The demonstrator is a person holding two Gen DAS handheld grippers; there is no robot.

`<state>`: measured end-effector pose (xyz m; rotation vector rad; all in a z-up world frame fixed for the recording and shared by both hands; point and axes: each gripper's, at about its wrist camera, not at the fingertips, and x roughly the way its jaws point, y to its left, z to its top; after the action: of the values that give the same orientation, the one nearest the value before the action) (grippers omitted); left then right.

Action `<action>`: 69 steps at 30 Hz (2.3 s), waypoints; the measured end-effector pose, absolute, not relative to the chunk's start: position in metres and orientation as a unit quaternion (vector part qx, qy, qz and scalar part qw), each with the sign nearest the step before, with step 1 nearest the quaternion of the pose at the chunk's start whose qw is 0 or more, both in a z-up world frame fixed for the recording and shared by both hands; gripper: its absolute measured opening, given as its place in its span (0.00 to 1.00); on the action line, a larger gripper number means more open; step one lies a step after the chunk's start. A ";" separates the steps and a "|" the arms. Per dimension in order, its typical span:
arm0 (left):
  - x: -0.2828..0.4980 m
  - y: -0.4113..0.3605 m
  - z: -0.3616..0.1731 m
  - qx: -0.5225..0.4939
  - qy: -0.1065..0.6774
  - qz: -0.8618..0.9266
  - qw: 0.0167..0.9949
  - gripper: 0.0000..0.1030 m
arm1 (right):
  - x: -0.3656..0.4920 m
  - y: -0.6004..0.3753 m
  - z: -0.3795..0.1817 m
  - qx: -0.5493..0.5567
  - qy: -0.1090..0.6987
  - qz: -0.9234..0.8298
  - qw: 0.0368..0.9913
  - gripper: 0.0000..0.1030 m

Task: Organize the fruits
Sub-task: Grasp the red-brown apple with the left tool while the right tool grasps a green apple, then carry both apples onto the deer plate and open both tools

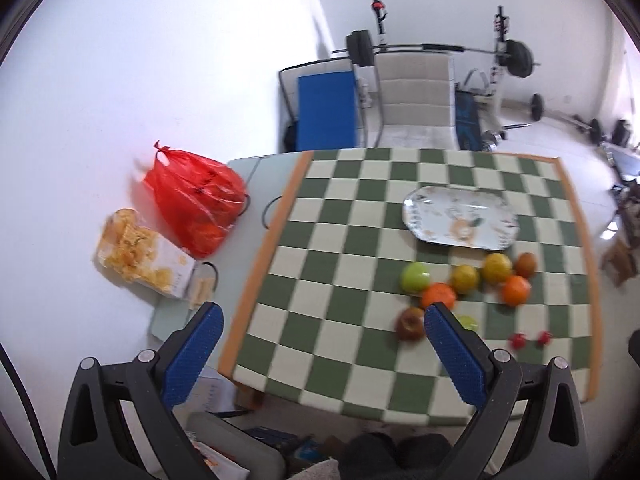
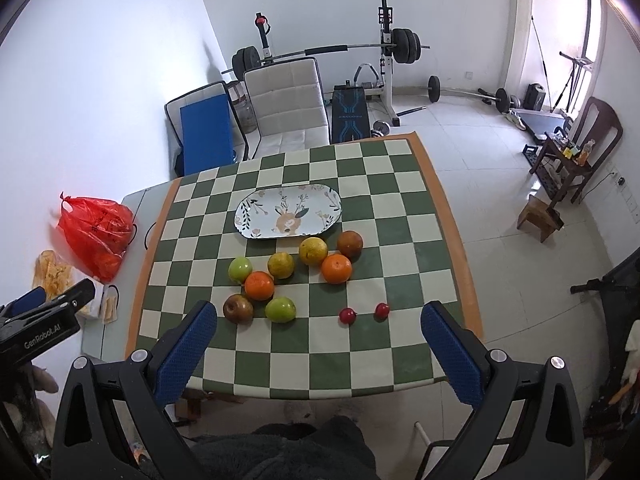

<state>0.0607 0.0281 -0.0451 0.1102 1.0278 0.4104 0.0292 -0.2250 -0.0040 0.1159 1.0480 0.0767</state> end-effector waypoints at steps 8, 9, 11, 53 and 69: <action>0.115 0.073 -0.149 0.030 0.586 0.215 0.781 1.00 | 0.120 -0.187 -0.180 0.063 0.607 0.085 0.788 1.00; 0.122 0.078 -0.165 0.021 0.606 0.210 0.767 1.00 | 0.127 -0.182 -0.204 0.069 0.623 0.085 0.775 0.96; 0.134 0.086 -0.196 -0.002 0.642 0.190 0.743 1.00 | 0.141 -0.170 -0.251 0.085 0.654 0.082 0.748 0.95; 0.209 0.015 -0.371 0.018 0.777 -0.065 0.626 0.58 | 0.137 -0.131 -0.402 0.113 0.732 -0.029 0.671 0.64; 0.280 0.047 -0.271 -0.081 0.742 -0.059 0.663 0.58 | 0.203 -0.147 -0.316 0.163 0.687 0.055 0.706 0.64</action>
<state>0.2799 0.0472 -0.2711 -0.1836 1.6779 -0.1333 0.2034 -0.1466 -0.3162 0.3628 1.5259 0.1222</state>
